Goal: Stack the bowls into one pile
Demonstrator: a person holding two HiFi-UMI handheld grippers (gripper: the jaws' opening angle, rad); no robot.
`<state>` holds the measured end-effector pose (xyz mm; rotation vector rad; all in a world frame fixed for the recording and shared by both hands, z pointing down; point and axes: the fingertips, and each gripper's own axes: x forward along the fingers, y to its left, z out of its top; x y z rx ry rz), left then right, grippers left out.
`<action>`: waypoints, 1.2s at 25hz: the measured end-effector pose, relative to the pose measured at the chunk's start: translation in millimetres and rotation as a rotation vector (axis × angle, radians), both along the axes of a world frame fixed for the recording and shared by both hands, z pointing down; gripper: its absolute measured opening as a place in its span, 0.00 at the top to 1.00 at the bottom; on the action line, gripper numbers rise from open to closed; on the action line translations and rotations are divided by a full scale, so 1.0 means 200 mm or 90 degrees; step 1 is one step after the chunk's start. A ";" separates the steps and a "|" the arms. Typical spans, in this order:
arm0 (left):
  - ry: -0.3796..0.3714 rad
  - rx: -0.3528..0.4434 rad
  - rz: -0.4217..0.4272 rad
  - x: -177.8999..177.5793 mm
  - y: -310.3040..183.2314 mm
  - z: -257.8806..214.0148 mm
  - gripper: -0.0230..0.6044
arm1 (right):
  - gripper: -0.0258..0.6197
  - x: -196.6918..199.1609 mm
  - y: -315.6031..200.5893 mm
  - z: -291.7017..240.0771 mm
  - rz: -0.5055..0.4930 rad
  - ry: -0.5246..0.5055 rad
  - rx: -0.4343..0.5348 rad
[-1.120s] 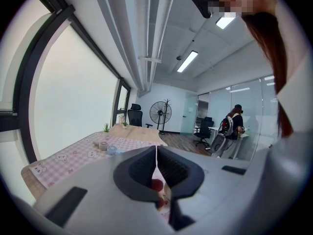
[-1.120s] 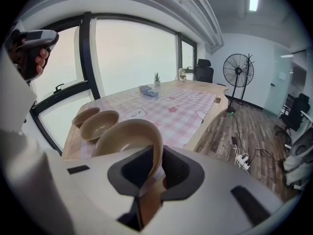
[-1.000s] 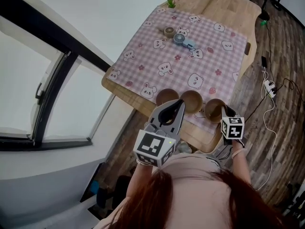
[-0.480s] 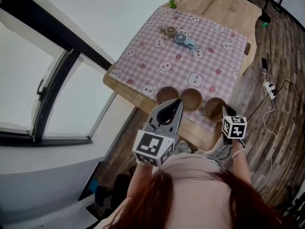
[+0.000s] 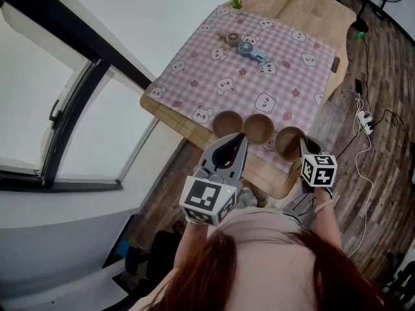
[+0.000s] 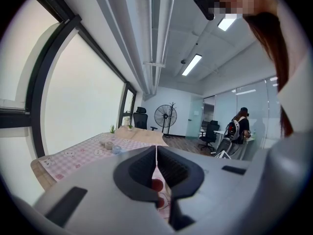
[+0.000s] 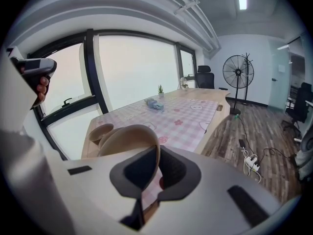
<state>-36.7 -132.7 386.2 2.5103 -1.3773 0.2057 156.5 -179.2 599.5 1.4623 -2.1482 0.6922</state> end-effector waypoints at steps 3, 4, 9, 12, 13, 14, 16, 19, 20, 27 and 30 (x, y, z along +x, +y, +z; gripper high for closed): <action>0.004 0.000 -0.006 0.00 0.03 0.00 0.94 | 0.94 -0.03 0.01 -0.05 -0.009 -0.013 0.011; 0.004 0.000 -0.007 0.00 0.04 0.00 0.94 | 0.94 -0.04 0.01 -0.07 -0.013 -0.016 0.014; 0.006 -0.001 -0.008 -0.01 0.08 -0.01 0.94 | 0.94 -0.11 0.01 -0.14 -0.035 -0.022 0.035; 0.011 0.001 -0.015 -0.04 0.09 -0.02 0.94 | 0.94 -0.16 0.00 -0.20 -0.048 -0.026 0.048; 0.013 0.001 -0.018 -0.05 0.09 -0.02 0.94 | 0.94 -0.19 0.00 -0.21 -0.052 -0.027 0.052; 0.014 0.002 -0.020 -0.07 0.09 -0.02 0.94 | 0.94 -0.21 -0.01 -0.22 -0.056 -0.027 0.056; 0.018 0.003 -0.024 -0.11 0.09 -0.01 0.94 | 0.94 -0.26 -0.01 -0.24 -0.063 -0.028 0.064; 0.025 0.003 -0.031 -0.15 0.10 -0.01 0.94 | 0.94 -0.32 -0.01 -0.27 -0.073 -0.031 0.072; 0.026 0.004 -0.032 -0.17 0.10 -0.01 0.94 | 0.94 -0.35 -0.01 -0.28 -0.076 -0.032 0.074; 0.033 0.006 -0.032 -0.29 0.07 -0.01 0.94 | 0.94 -0.55 -0.02 -0.34 -0.104 -0.033 0.089; 0.035 0.007 -0.030 -0.32 0.09 -0.01 0.94 | 0.94 -0.63 -0.01 -0.37 -0.118 -0.034 0.094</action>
